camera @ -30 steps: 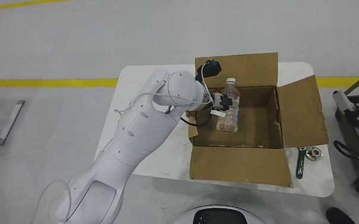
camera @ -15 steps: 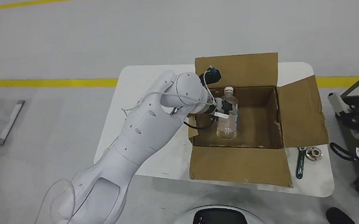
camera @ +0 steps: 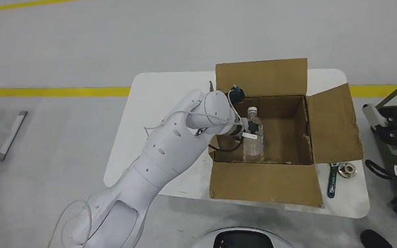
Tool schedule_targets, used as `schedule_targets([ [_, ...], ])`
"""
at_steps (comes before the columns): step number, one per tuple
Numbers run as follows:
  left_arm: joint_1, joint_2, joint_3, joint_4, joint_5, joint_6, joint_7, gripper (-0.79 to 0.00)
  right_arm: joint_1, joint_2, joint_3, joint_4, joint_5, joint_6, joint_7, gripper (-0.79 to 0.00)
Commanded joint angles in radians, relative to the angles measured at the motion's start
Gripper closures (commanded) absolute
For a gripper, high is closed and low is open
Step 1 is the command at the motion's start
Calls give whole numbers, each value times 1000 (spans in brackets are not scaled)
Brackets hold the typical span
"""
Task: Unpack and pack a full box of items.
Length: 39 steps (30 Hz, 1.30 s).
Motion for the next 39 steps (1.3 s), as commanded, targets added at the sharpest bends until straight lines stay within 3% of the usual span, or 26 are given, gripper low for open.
schedule_targets([
  [1, -15, -13, 22, 28, 1, 20, -7, 0, -2, -1, 1, 1, 5, -2, -2, -785],
  [12, -101, -77, 99, 147, 17, 72, -3, 0, -9, -2, 11, 0, 12, -6, -7, -785],
  [30, -199, -224, 241, 444, 47, 4, -54, 0, -7, -4, 24, 1, 33, -5, -5, -785],
  [39, -210, -293, 253, 577, 26, -38, -28, 0, -11, -5, 34, -2, 37, -4, -6, -785],
])
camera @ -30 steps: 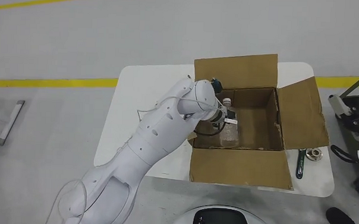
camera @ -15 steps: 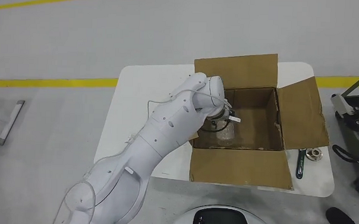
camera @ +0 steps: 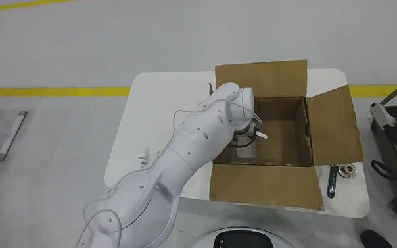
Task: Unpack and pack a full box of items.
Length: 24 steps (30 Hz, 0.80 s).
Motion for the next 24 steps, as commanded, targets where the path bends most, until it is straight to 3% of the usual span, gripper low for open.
schedule_targets([
  [1, -3, -15, -1, 34, -4, -9, 11, -37, -2, 0, 5, -2, 4, -2, -2, -785],
  [4, -3, -33, 2, 76, -4, -21, 9, -114, -2, 0, 9, 0, 6, -6, -1, -785],
  [5, -4, -38, 1, 89, -7, -23, 9, -533, -2, 0, 10, 1, 7, -7, -1, -785],
  [6, -6, -43, -1, 99, -10, -26, 13, -785, -2, 0, 10, 1, 7, -6, -1, -785],
  [12, -24, -69, 1, 147, 11, -45, 28, -785, 0, -1, 10, 0, 5, -8, 1, -785],
  [16, -47, -81, 7, 143, 38, -117, 12, -785, 1, 0, 12, 3, -14, -15, 0, -785],
  [24, -116, -73, -47, 103, 25, -216, 43, -785, 3, 0, 12, 13, -19, -21, -1, -785],
])
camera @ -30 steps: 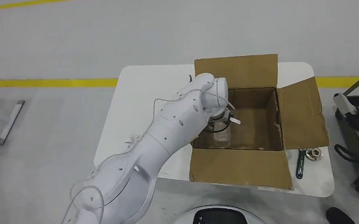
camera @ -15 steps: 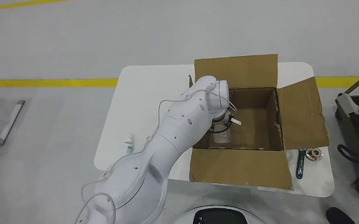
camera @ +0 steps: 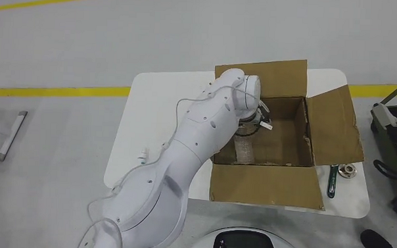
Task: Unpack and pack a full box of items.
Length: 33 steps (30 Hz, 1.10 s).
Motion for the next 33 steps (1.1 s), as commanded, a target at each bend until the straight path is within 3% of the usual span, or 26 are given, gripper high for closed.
schedule_targets([
  [1, -25, 8, -17, -34, 6, -10, 10, -785, 1, 0, -2, 2, -2, -3, 1, -785],
  [5, -53, 35, -50, -101, 27, 12, 3, -785, 1, 0, -9, 5, -11, -5, -1, -785],
  [10, -47, 86, -95, -247, 78, 54, -24, -785, 1, -1, -19, 3, -23, -4, -2, -785],
  [16, 36, 179, -126, -493, 251, 166, -135, -785, 3, -1, -27, 3, -32, -7, -3, -785],
  [21, 158, 268, -222, -686, 346, 186, -135, -776, 5, -1, -39, 3, -42, -4, -5, -785],
  [22, 189, 291, -248, -728, 377, 187, -134, -699, 6, -1, -42, 1, -44, -2, -5, -785],
  [24, 234, 322, -292, -787, 418, 185, -136, -385, 8, -1, -47, -1, -46, -1, -4, -785],
  [25, 258, 337, -313, -812, 436, 182, -139, -363, 10, -1, -48, -1, -48, -1, -4, -785],
  [27, 302, 364, -353, -850, 474, 172, -150, -126, 12, -2, -52, 0, -49, 0, -5, -785],
  [28, 323, 375, -369, -866, 492, 163, -158, -55, 13, -2, -52, 1, -49, -1, -5, -785],
  [29, 341, 385, -384, -883, 512, 158, -164, 0, 14, -2, -53, 1, -49, -1, -5, -785],
  [33, 408, 414, -444, -956, 557, 146, -176, 0, 15, -2, -56, 6, -53, 0, -8, -785],
])
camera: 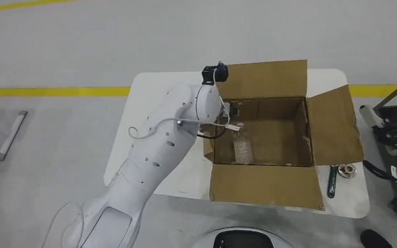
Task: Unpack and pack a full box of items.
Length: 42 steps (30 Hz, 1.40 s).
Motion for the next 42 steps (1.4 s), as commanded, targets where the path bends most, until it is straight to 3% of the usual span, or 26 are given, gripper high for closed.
schedule_targets([
  [1, 36, 12, -32, -40, 20, -2, -2, 0, 0, 0, -2, 4, -3, 1, -1, -785],
  [10, 107, 27, -90, -83, 117, -2, -2, 0, 1, -1, -10, 8, -11, 1, -1, -785],
  [11, 113, 26, -96, -91, 114, -2, -2, -126, 1, -1, -10, 7, -11, 1, 0, -785],
  [12, 117, 26, -101, -94, 115, -1, -1, -169, 1, -1, -10, 7, -11, 1, 0, -785],
  [14, 127, 25, -113, -101, 118, -6, -6, -413, 2, -1, -9, 6, -11, 1, 0, -785],
  [15, 129, 24, -118, -106, 115, -6, -6, -785, 2, -1, -9, 5, -12, 0, 0, -785],
  [19, 139, 20, -150, -162, 78, 0, 0, -785, 8, -1, -9, 3, -9, 1, 3, -785],
  [25, 161, 35, -200, -291, 189, -60, -60, -785, 14, 1, -14, -1, -26, 3, 15, -785],
  [30, 230, 55, -308, -377, 329, -175, -175, -785, 18, 1, -17, -2, -22, 2, 16, -785],
  [35, 299, 68, -380, -461, 384, -175, -175, -785, 19, 1, -28, -8, -26, -6, 17, -785],
  [42, 356, 96, -434, -456, 417, -175, -175, -785, 20, 1, -42, -12, -32, -8, 20, -785],
])
